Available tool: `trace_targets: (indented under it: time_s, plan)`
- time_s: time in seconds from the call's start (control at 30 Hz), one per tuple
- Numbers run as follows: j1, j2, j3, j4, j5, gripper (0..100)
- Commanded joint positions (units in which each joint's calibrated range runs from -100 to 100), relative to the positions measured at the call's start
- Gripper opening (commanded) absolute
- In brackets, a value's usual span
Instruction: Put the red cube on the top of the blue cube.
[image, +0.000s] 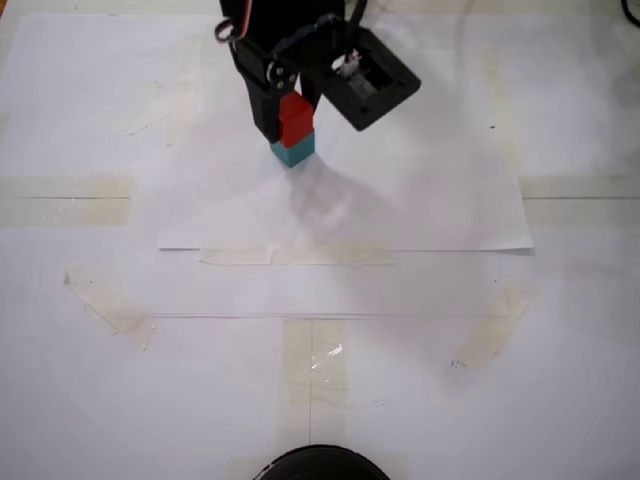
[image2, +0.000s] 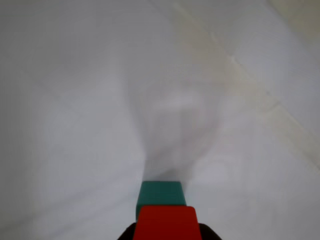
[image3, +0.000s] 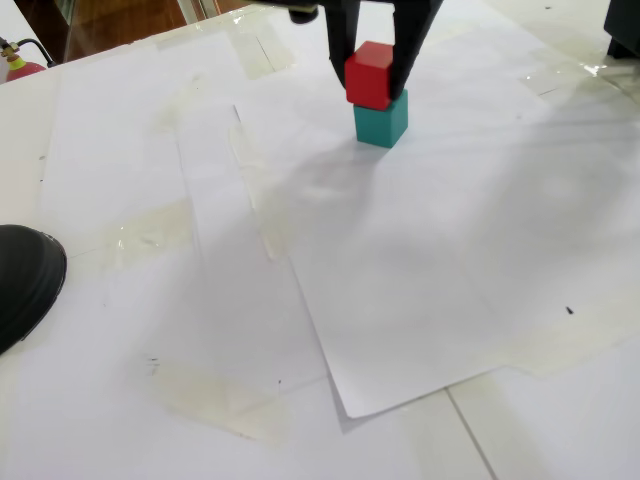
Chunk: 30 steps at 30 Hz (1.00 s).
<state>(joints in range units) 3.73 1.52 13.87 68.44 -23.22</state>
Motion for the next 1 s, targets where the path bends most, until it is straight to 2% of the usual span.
trace_targets:
  time_s: [0.0,0.17,0.33,0.6,0.97]
  plan:
    - [0.36,-0.57,-0.84,-0.57,-0.73,7]
    - [0.06,-0.57,-0.57,-0.48,-0.88,7]
    - [-0.7,-1.43,0.24,-0.08,-1.86,17]
    - [-1.76,-2.46,0.24,1.31,-4.2,25]
    - [-1.91,-4.44,-0.57,4.24,-3.66,42]
